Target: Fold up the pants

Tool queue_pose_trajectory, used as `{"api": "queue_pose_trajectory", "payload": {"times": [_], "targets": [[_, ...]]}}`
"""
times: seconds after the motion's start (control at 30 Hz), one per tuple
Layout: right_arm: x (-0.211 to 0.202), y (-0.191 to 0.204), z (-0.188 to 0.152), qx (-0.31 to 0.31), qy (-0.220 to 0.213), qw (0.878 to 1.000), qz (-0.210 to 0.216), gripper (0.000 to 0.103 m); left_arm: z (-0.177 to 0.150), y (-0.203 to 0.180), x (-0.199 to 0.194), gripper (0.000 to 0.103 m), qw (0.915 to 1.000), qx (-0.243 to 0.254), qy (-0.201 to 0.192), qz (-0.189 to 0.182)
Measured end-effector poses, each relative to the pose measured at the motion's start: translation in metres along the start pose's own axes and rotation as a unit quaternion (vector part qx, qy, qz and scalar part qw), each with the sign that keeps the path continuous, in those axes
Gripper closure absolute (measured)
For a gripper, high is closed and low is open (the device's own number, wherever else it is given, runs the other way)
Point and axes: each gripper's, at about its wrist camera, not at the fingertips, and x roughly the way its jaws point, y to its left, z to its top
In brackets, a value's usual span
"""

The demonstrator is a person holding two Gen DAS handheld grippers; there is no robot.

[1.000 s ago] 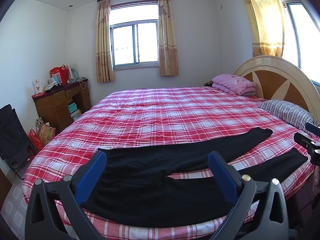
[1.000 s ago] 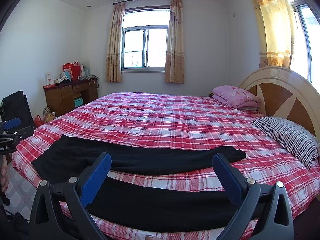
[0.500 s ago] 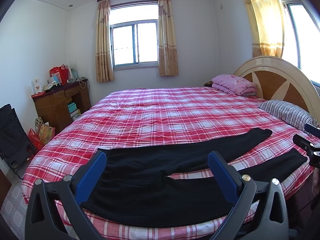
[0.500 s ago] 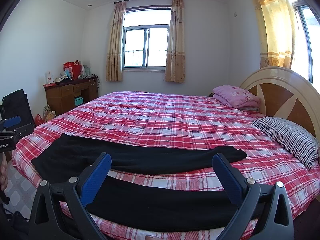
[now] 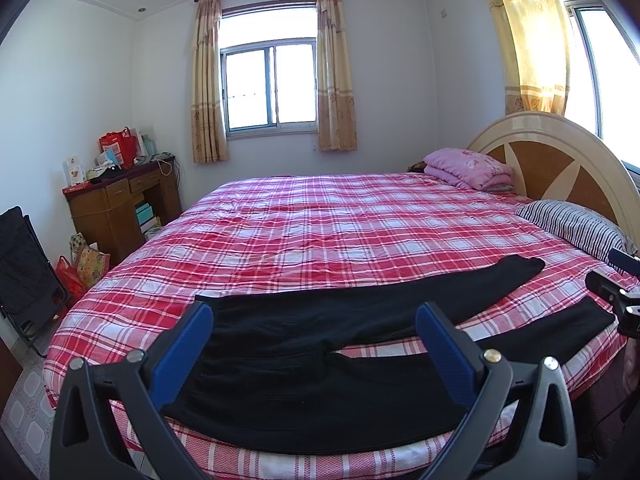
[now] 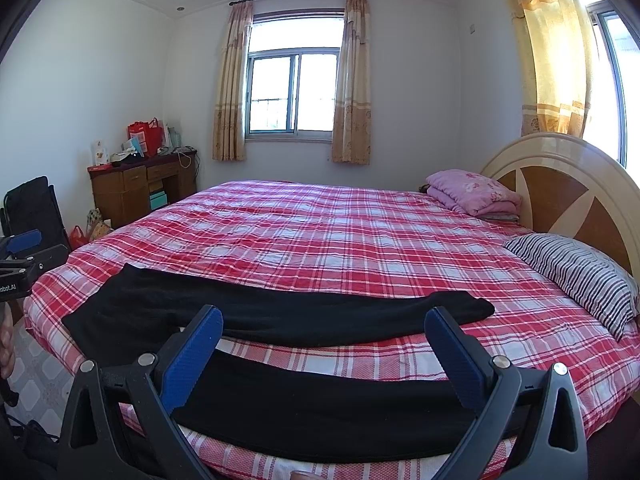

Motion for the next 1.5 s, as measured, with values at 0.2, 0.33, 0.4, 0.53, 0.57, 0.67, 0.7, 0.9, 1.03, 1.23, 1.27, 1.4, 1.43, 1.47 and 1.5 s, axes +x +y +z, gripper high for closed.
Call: {"api": "queue_pose_trajectory", "payload": {"times": [0.2,0.33,0.4,0.53,0.57,0.67,0.7,0.9,1.03,1.23,1.27,1.4,1.43,1.47,1.5], "targets": [[0.0,0.002,0.0,-0.001,0.0,1.0,-0.001,0.001,0.0,0.0,0.0,0.0,1.0,0.0,0.0,0.0],[0.002,0.003,-0.001,-0.002,0.001,1.0,0.0,0.001,-0.001,0.001,0.001,0.0,1.0,0.0,0.002,0.001],[0.003,0.003,-0.002,-0.002,0.002,1.0,0.0,0.001,-0.003,0.003,0.003,0.0,1.0,-0.001,0.003,0.001],[0.005,0.005,-0.004,-0.004,0.006,1.0,0.0,0.001,-0.005,0.005,0.005,0.0,1.0,-0.002,0.007,0.001],[0.005,0.006,-0.004,-0.004,0.006,1.0,0.0,0.001,-0.005,0.005,0.005,0.0,1.0,-0.002,0.008,0.002],[0.008,0.006,-0.006,-0.006,0.01,1.0,0.0,0.001,-0.005,0.007,0.007,0.0,0.9999,-0.002,0.011,0.002],[0.009,0.006,-0.006,-0.007,0.011,1.0,0.001,0.001,-0.005,0.007,0.007,0.0,0.9999,-0.002,0.012,0.003],[0.019,0.009,-0.011,-0.009,0.024,1.0,0.003,0.001,-0.011,0.011,0.02,0.0,0.9996,-0.002,0.027,0.007],[0.031,0.012,-0.019,-0.016,0.04,0.999,0.004,0.001,-0.021,0.02,0.04,0.0,0.9987,-0.003,0.048,0.012],[0.064,0.003,-0.034,-0.023,0.077,0.997,-0.004,0.001,-0.026,0.074,0.094,0.0,0.9954,-0.016,0.087,0.035],[0.072,0.0,-0.037,-0.025,0.085,0.996,-0.01,0.001,-0.025,0.085,0.104,0.0,0.9948,-0.019,0.092,0.041],[0.101,-0.016,-0.046,-0.016,0.118,0.993,-0.022,0.001,-0.023,0.133,0.16,0.0,0.9898,-0.04,0.132,0.037],[0.108,-0.019,-0.048,-0.013,0.126,0.992,-0.024,0.001,-0.023,0.141,0.173,0.0,0.9884,-0.04,0.142,0.036],[0.116,-0.022,-0.051,-0.012,0.135,0.99,-0.028,0.001,-0.023,0.15,0.189,0.0,0.9859,-0.042,0.157,0.038],[0.122,-0.024,-0.053,-0.014,0.144,0.989,-0.031,0.001,-0.024,0.155,0.201,0.0,0.984,-0.044,0.168,0.041]]}}
